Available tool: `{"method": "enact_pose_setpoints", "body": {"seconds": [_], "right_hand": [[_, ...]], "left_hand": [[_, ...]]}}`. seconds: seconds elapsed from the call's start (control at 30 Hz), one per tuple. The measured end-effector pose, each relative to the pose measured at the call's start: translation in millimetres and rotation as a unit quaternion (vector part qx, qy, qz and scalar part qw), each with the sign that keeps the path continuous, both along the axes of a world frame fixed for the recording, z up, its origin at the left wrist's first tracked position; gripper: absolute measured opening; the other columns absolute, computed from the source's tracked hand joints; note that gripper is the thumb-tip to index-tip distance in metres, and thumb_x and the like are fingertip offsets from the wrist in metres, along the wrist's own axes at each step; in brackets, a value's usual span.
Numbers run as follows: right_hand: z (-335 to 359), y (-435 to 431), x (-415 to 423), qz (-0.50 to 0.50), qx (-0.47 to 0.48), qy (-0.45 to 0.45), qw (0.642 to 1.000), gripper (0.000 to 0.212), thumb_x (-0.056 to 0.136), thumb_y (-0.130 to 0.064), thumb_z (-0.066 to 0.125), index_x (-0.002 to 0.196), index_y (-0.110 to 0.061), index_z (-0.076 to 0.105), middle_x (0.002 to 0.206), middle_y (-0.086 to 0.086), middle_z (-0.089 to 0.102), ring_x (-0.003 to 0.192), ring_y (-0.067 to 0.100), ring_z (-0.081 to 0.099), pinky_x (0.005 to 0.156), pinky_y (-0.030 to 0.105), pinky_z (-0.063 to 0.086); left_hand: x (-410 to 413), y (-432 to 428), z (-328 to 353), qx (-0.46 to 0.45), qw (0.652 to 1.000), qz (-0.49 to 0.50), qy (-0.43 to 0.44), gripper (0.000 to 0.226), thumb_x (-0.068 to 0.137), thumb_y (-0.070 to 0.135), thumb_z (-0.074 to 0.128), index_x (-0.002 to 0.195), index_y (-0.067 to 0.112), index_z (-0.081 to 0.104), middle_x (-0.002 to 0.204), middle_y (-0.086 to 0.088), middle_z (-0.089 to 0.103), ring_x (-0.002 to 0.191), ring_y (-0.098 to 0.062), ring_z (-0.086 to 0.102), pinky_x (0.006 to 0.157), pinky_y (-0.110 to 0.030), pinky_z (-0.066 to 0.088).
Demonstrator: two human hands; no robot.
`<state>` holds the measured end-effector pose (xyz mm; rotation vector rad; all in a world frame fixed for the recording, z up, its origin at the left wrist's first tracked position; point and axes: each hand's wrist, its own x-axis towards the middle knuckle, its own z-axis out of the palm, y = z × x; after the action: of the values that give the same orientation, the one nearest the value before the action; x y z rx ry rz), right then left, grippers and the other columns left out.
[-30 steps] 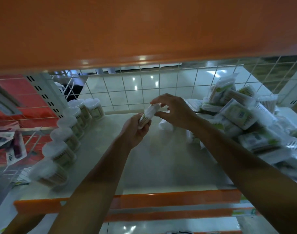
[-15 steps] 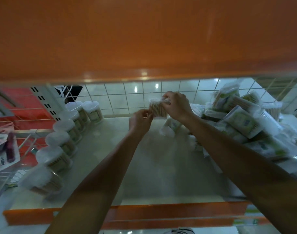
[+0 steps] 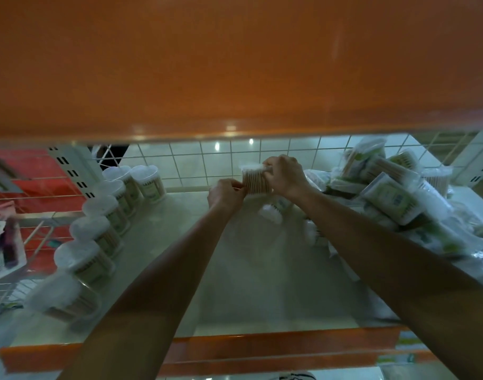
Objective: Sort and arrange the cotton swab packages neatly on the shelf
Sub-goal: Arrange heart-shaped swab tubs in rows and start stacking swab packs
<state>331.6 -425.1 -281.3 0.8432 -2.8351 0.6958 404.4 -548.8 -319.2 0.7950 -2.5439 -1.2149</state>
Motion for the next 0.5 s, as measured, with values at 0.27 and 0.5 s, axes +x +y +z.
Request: {"method": "enact_pose_setpoints", "body": {"seconds": [0.27, 0.5], "right_hand": [[0.4, 6.8, 2.0, -0.03, -0.047, -0.07, 0.996, 0.051, 0.089, -0.02, 0.059, 0.133, -0.002, 0.041, 0.121, 0.019, 0.057, 0.112, 0.031, 0.053, 0.092, 0.038, 0.042], [7.5, 21.8, 5.1, -0.083, -0.085, -0.012, 0.993, 0.026, 0.088, -0.006, 0.053, 0.114, -0.005, 0.058, 0.111, 0.013, 0.064, 0.104, 0.027, 0.058, 0.085, 0.03, 0.043]], "left_hand": [[-0.5, 1.0, -0.3, -0.029, 0.999, -0.003, -0.013, 0.028, 0.09, 0.033, 0.062, 0.109, 0.015, 0.067, 0.103, -0.005, 0.068, 0.091, -0.018, 0.061, 0.076, -0.03, 0.051], [11.4, 27.0, 1.4, -0.05, 0.998, 0.021, 0.038, 0.025, 0.093, 0.038, 0.053, 0.099, 0.014, 0.059, 0.093, -0.005, 0.062, 0.083, -0.017, 0.056, 0.069, -0.029, 0.045]]}}
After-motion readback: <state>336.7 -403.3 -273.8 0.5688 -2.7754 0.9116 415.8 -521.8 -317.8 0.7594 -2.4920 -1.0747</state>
